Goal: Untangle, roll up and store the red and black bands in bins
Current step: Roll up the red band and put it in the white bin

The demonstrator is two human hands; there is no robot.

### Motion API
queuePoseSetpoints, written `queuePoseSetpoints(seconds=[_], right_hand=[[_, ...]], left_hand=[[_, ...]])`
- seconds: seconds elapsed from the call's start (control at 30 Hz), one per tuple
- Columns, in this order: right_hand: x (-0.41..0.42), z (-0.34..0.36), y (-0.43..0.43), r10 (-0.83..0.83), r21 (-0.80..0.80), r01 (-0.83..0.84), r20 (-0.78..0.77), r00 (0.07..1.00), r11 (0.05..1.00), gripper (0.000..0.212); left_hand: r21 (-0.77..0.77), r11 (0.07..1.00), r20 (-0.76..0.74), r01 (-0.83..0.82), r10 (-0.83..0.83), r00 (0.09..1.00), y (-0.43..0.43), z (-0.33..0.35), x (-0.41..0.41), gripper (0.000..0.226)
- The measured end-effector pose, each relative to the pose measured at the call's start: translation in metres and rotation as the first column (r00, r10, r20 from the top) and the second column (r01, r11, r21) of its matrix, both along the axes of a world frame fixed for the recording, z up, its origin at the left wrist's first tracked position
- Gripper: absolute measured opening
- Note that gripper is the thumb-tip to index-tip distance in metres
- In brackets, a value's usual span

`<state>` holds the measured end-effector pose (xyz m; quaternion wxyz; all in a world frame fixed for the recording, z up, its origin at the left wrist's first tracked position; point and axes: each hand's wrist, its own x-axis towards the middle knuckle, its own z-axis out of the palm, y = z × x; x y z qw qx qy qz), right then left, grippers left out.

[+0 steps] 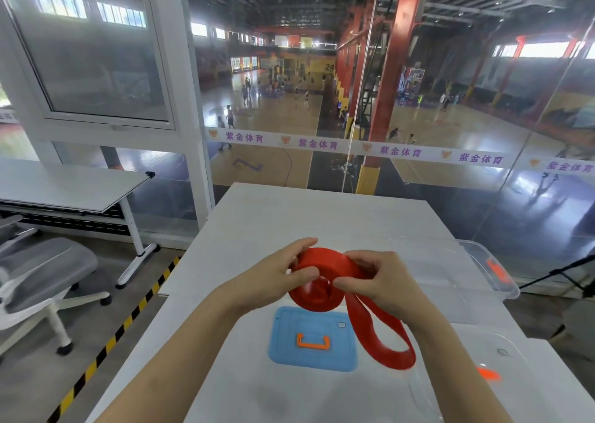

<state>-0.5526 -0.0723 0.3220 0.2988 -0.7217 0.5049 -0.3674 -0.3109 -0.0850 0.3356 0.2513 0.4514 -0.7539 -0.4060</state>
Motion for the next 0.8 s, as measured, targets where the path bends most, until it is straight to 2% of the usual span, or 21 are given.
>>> queuePoseSetpoints(seconds=[0.07, 0.13, 0.2, 0.3, 0.43, 0.5, 0.6, 0.67, 0.73, 0.8], right_hand=[[0.003, 0.002, 0.0, 0.023, -0.013, -0.023, 0.007, 1.0, 1.0, 0.026], [0.004, 0.002, -0.001, 0.015, -0.036, -0.014, 0.022, 1.0, 0.999, 0.032], [0.002, 0.001, -0.003, 0.008, -0.028, -0.006, 0.057, 0.998, 1.0, 0.038], [0.002, -0.005, 0.0, -0.005, 0.006, 0.004, 0.181, 0.983, 1.0, 0.036], [0.004, -0.012, 0.005, -0.035, -0.019, 0.04, 0.239, 0.97, 0.999, 0.03], [0.002, -0.012, 0.004, -0.042, -0.008, 0.044, 0.213, 0.976, 0.999, 0.026], [-0.005, -0.011, 0.004, -0.045, 0.015, 0.043, 0.175, 0.984, 0.999, 0.023], [-0.005, -0.01, 0.004, -0.032, 0.008, 0.031, 0.122, 0.992, 0.999, 0.025], [-0.002, -0.009, 0.003, -0.005, -0.003, 0.005, 0.074, 0.997, 1.0, 0.026], [0.0, -0.009, 0.003, 0.007, -0.007, -0.006, 0.065, 0.998, 1.0, 0.022]], left_hand=[[-0.068, 0.997, -0.017, -0.024, 0.023, 1.0, 0.002, -0.005, -0.007, 0.038], [-0.072, 0.994, -0.114, -0.085, 0.076, 0.991, 0.002, -0.01, -0.009, 0.027], [0.007, 0.993, -0.254, -0.121, 0.119, 0.96, 0.002, -0.015, -0.008, 0.024], [0.131, 0.982, -0.462, -0.135, 0.181, 0.868, 0.004, -0.02, -0.008, 0.026], [0.278, 0.958, -0.587, -0.068, 0.226, 0.777, 0.01, -0.023, -0.016, 0.028], [0.316, 0.949, -0.574, -0.006, 0.196, 0.795, 0.01, -0.027, -0.014, 0.029], [0.275, 0.961, -0.43, 0.021, 0.103, 0.897, 0.007, -0.028, -0.004, 0.03], [0.189, 0.982, -0.313, 0.011, 0.05, 0.948, 0.009, -0.025, -0.004, 0.041], [0.078, 0.996, -0.23, -0.052, 0.069, 0.971, 0.01, -0.022, -0.012, 0.05], [-0.015, 0.994, -0.162, -0.112, 0.108, 0.981, 0.011, -0.021, -0.019, 0.046]])
